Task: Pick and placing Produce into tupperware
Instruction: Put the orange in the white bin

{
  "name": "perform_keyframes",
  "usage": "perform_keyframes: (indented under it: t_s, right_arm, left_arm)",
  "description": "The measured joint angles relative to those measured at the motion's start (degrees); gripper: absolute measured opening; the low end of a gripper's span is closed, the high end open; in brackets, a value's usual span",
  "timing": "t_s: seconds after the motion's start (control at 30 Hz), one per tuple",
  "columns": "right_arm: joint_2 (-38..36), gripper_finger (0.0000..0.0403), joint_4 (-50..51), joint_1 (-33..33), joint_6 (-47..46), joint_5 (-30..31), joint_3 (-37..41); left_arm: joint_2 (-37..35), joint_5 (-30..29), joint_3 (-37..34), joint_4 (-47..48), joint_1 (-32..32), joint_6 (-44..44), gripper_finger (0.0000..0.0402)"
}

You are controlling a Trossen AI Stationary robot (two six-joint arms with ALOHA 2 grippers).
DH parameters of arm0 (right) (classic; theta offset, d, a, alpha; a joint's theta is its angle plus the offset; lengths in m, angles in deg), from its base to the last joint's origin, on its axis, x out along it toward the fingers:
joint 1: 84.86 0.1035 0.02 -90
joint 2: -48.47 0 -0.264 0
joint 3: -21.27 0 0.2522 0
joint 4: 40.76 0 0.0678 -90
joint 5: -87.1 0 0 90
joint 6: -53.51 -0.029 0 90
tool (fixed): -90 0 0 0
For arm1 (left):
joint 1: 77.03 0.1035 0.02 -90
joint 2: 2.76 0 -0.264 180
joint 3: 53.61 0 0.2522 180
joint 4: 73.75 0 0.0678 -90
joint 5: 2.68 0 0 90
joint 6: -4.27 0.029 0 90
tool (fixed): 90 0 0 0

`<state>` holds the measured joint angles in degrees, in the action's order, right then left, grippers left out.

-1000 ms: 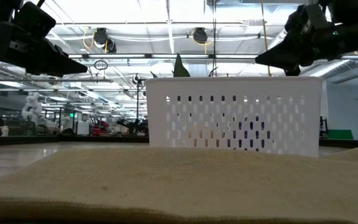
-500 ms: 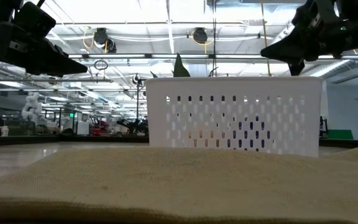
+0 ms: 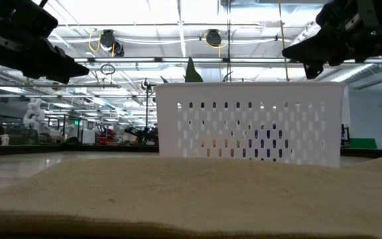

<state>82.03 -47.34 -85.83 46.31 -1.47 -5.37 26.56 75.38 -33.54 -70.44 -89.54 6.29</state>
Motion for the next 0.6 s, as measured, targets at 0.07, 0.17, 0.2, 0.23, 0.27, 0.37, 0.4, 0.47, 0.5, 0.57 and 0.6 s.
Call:
perform_keyframes:
  t_s: [0.07,0.17,0.2,0.23,0.27,0.37,0.4,0.47,0.5,0.57,0.6]
  right_arm:
    - [0.00,0.0000,-2.33,-0.04,0.47,0.00,1.48]
    - [0.00,0.0000,-4.89,-0.04,0.85,0.00,3.06]
    - [-0.01,0.0000,-5.47,-0.04,0.85,0.00,3.36]
    - [-0.02,0.0000,-5.96,-0.04,0.87,0.00,3.50]
    - [-0.03,0.0000,-6.01,-0.04,0.85,0.00,3.51]
    - [-0.02,0.0000,-6.01,-0.04,0.97,0.00,3.51]
    - [-0.02,0.0000,-6.01,-0.04,1.20,0.00,3.51]
    - [-0.02,0.0000,-5.99,-0.04,1.60,0.00,3.51]
    - [-0.02,0.0000,-5.99,-0.04,1.70,0.00,3.51]
    - [-0.02,0.0000,-5.96,-0.04,1.70,0.00,3.51]
    - [-0.02,0.0000,-5.96,-0.04,1.70,0.00,3.51]
  left_arm:
    - [0.04,1.71,0.72,0.50,0.00,-1.57,0.0001]
    - [0.60,3.12,3.26,2.54,-0.37,-3.41,0.0001]
    - [1.03,3.15,4.41,3.82,-0.78,-3.69,0.0001]
    - [1.69,3.14,5.65,5.10,-1.35,-3.69,0.0001]
    - [2.52,3.14,7.08,6.44,-1.99,-3.69,0.0001]
    - [5.56,3.11,11.69,11.44,-4.31,-3.47,0.0001]
    - [6.77,3.05,13.20,13.07,-5.16,-3.47,0.0001]
    - [9.21,2.80,15.79,15.46,-6.79,-4.14,0.0001]
    - [10.49,2.72,16.84,16.30,-7.58,-4.81,0.0001]
    - [13.08,2.54,18.76,17.11,-9.11,-6.39,0.0001]
    - [14.43,2.46,19.67,17.62,-9.98,-6.98,0.0001]
